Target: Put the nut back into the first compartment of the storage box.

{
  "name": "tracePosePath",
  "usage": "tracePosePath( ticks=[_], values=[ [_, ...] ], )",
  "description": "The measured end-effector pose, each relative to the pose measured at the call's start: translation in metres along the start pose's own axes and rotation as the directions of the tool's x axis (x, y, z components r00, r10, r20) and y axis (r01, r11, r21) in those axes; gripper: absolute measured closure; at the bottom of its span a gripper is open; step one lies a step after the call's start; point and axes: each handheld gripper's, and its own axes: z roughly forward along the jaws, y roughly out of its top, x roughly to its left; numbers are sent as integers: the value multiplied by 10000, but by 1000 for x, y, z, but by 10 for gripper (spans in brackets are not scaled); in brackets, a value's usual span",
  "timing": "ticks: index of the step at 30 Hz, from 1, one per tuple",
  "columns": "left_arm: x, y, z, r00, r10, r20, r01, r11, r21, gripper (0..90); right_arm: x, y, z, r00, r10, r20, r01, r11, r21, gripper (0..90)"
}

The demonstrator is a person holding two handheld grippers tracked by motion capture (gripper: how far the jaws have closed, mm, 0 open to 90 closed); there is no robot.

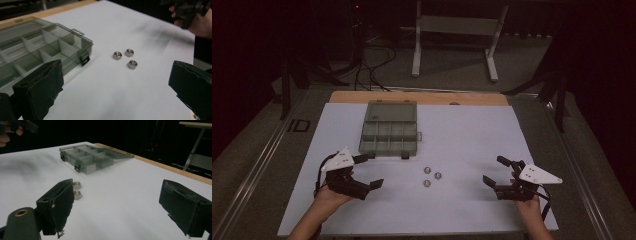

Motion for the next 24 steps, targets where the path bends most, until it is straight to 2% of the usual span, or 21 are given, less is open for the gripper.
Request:
tracePosePath(
  ticks=[4, 8, 10, 17, 19, 22, 23, 24],
  values=[
    [-6, 15, 17, 9986, 455, 271, -471, 9970, 621, 10, 0, 0, 0, 10000, 21, -47, -21, 10000, -40, 127],
    [-11, 26, 34, 9953, 820, 523, -882, 9876, 1301, 14, 0, 0, 0, 10000, 34, -69, -34, 10000, -52, 127],
    [-13, 31, 42, 9932, 1003, 598, -1089, 9803, 1648, 19, 0, 0, 1, 10000, 16, -77, -16, 10000, -46, 127],
    [-20, 43, 65, 9836, 1473, 1045, -1701, 9499, 2623, 41, 1, 0, 1, 9999, 37, -127, -37, 10000, -18, 127],
    [-22, 47, 70, 9785, 1693, 1174, -1970, 9357, 2926, 45, 0, 0, 1, 9999, 27, -141, -27, 10000, -41, 127],
    [-24, 52, 78, 9739, 1786, 1398, -2151, 9231, 3187, 53, 1, 0, 1, 9999, 22, -149, -23, 10000, -51, 127],
    [-24, 54, 81, 9707, 1897, 1478, -2295, 9145, 3333, 54, 1, 1, 1, 9999, 34, -157, -35, 10000, -55, 127],
    [-25, 55, 83, 9686, 1888, 1620, -2346, 9097, 3427, 59, 0, 0, 1, 9999, 23, -151, -24, 10000, -47, 127]
  ],
)
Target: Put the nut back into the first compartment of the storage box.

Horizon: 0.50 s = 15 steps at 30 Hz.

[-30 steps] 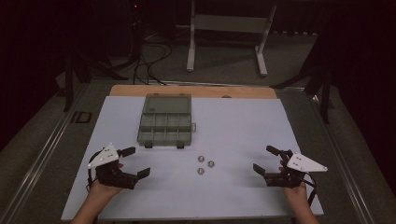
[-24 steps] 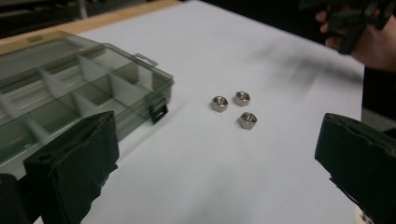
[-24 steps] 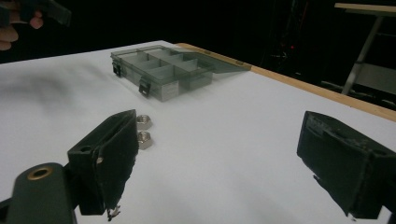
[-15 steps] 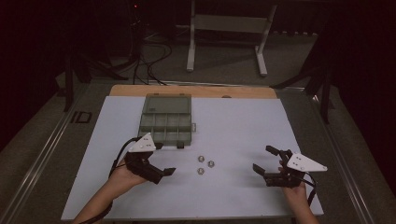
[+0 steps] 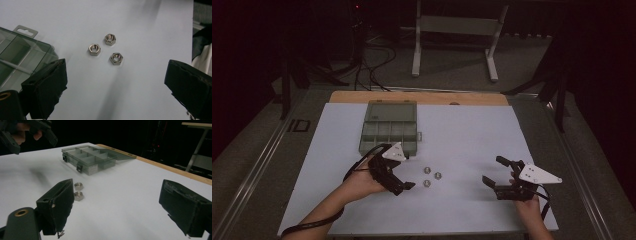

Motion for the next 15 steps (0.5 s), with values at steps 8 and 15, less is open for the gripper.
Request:
tracePosePath(
  ticks=[8, 15],
  values=[
    [-1, 15, 14, 9975, 469, 534, -523, 9932, 1042, 124, -1, 0, 0, 10000, 36, -30, -36, 10000, -28, 127],
    [-5, 26, 27, 9936, 940, 624, -1034, 9800, 1701, 239, -1, 0, 1, 10000, 23, -50, -23, 10000, -23, 127]
  ],
)
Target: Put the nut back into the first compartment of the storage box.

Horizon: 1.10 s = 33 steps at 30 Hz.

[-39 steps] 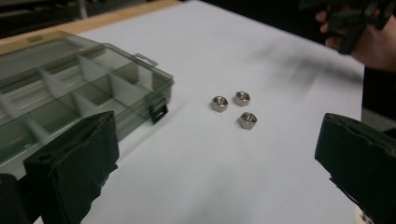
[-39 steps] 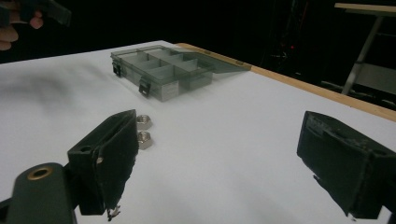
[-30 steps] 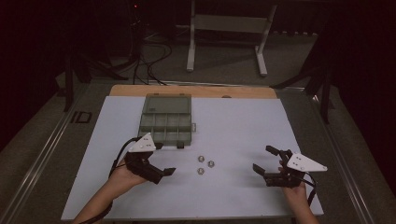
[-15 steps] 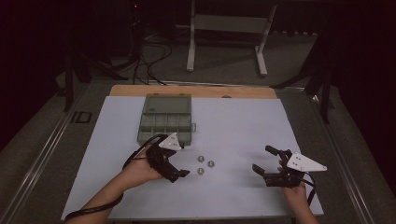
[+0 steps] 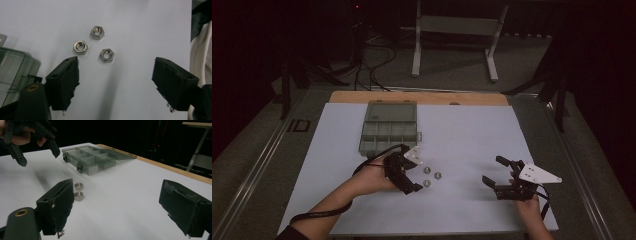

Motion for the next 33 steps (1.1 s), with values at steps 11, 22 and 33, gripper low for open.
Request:
tracePosePath(
  ticks=[11, 22, 33],
  values=[
    [-2, 17, 23, 9984, 536, 173, -553, 9918, 1152, 441, 0, 0, 0, 10000, 37, -46, -37, 10000, -29, 129],
    [2, 27, 47, 9966, 718, 394, -779, 9795, 1858, 550, -1, 0, 0, 9999, 51, -102, -52, 10000, -40, 129],
    [3, 33, 69, 9910, 1231, 523, -1325, 9570, 2582, 589, -1, 0, 0, 9999, 91, -118, -91, 9999, -52, 130]
  ],
)
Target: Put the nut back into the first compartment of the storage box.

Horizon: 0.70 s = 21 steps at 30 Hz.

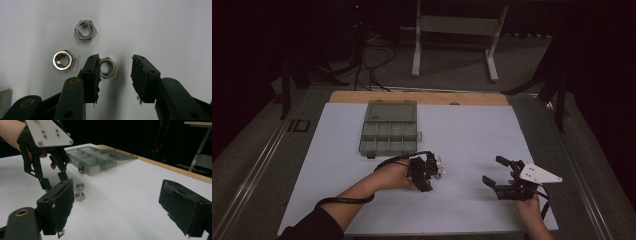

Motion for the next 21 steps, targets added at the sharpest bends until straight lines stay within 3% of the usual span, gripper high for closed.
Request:
tracePosePath(
  ticks=[6, 11, 14, 21],
  values=[
    [5, -2, 5, 9998, 102, -153, -100, 9999, 119, 605, 0, 0, 0, 10000, 60, -15, -60, 10000, 16, 130],
    [9, -4, 11, 10000, 22, -24, -22, 9999, 113, 647, 0, 0, 0, 10000, 82, -26, -82, 10000, 2, 131],
    [9, -3, 11, 10000, 78, -15, -78, 9999, 109, 700, -1, 0, 0, 10000, 87, -25, -87, 10000, -19, 131],
    [9, -3, 9, 9999, 84, 77, -87, 9990, 447, 711, -1, -1, 0, 10000, 85, -11, -85, 10000, -18, 131]
  ],
)
